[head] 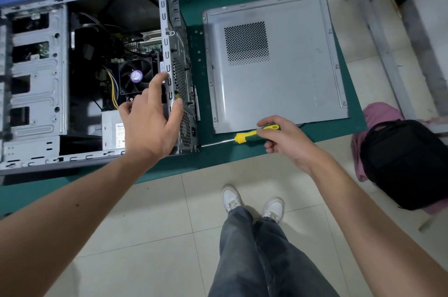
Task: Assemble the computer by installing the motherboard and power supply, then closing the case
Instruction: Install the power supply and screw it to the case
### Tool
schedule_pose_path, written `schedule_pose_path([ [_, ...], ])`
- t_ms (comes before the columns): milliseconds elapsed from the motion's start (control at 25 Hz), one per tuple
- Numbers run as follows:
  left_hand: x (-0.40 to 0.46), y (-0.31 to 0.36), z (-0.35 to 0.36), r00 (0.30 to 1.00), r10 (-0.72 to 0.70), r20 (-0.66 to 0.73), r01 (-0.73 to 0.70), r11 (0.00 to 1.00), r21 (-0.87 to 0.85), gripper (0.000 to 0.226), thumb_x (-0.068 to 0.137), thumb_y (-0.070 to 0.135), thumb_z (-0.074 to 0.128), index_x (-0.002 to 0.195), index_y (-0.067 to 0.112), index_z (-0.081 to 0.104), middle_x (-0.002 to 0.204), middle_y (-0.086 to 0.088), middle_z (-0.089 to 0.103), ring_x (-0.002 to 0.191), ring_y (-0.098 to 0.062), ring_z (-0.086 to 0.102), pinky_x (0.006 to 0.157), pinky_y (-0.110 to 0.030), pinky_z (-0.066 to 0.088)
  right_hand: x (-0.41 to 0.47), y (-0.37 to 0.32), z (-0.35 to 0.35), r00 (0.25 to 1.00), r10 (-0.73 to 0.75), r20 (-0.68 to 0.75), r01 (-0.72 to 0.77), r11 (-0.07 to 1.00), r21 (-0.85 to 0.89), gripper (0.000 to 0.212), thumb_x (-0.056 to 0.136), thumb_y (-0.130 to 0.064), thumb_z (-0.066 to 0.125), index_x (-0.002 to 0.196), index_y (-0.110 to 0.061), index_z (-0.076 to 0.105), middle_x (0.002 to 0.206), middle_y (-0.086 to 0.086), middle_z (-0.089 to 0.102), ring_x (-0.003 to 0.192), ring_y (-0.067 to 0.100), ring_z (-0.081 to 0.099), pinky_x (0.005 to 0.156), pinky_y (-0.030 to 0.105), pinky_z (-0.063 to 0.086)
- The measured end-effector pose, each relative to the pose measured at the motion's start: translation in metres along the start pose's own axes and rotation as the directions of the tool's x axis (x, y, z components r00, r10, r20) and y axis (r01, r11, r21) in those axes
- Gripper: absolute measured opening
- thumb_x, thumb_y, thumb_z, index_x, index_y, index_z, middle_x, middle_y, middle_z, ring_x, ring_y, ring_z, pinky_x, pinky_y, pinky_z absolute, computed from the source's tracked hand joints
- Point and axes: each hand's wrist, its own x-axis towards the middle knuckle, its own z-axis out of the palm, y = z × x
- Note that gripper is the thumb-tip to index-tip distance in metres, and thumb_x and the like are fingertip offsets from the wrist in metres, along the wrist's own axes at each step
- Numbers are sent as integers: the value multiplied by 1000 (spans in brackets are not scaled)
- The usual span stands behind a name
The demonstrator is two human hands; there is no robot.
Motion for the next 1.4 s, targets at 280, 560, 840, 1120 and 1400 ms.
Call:
schedule_pose_path([
  [280, -1, -1, -1, 1000, 1, 1, -1, 1000, 10, 46, 97, 46, 37, 141, 34, 33, 78, 14, 49, 87, -11, 45, 102, -43, 26, -2, 9, 2, 987, 80, -142, -106, 977, -186, 45, 80, -62, 61, 80, -17, 66, 53, -2, 62, 39, 13, 44, 40, 22, 38],
  [560, -1, 1, 0, 1000, -16, 3, 16, 1000, 12, 45, 98, 46, 38, 140, 34, 33, 79, 12, 50, 88, -12, 45, 103, -46, 27, -6, 16, 4, 987, -107, -117, 111, 993, 30, 14, 86, -18, 73, 97, -24, 67, 73, -1, 62, 55, 8, 57, 63, 28, 55],
  [840, -2, 1, 0, 1000, -13, 12, 13, 999, 30, 45, 98, 45, 37, 142, 33, 32, 85, 10, 49, 88, -11, 43, 103, -47, 27, -2, 2, 5, 998, 14, -64, -22, 993, -115, 28, 87, -45, 68, 93, -18, 67, 77, 2, 67, 52, 9, 55, 51, 25, 48],
  [1120, 0, 1, -1, 1000, -16, 13, 15, 999, 36, 47, 98, 46, 36, 142, 33, 32, 84, 9, 50, 89, -12, 44, 104, -48, 27, 3, 3, 8, 989, -34, -147, 33, 999, -5, 21, 85, -29, 74, 87, -10, 66, 63, 0, 63, 52, 10, 60, 47, 23, 47],
  [1400, -1, 1, 0, 1000, -14, 16, 13, 999, 43, 48, 97, 47, 36, 143, 33, 31, 92, 7, 52, 90, -11, 43, 104, -47, 26, 3, 8, 7, 998, 33, -52, -22, 977, 210, 12, 88, -22, 70, 93, -16, 61, 81, 5, 60, 53, 11, 54, 57, 28, 52],
])
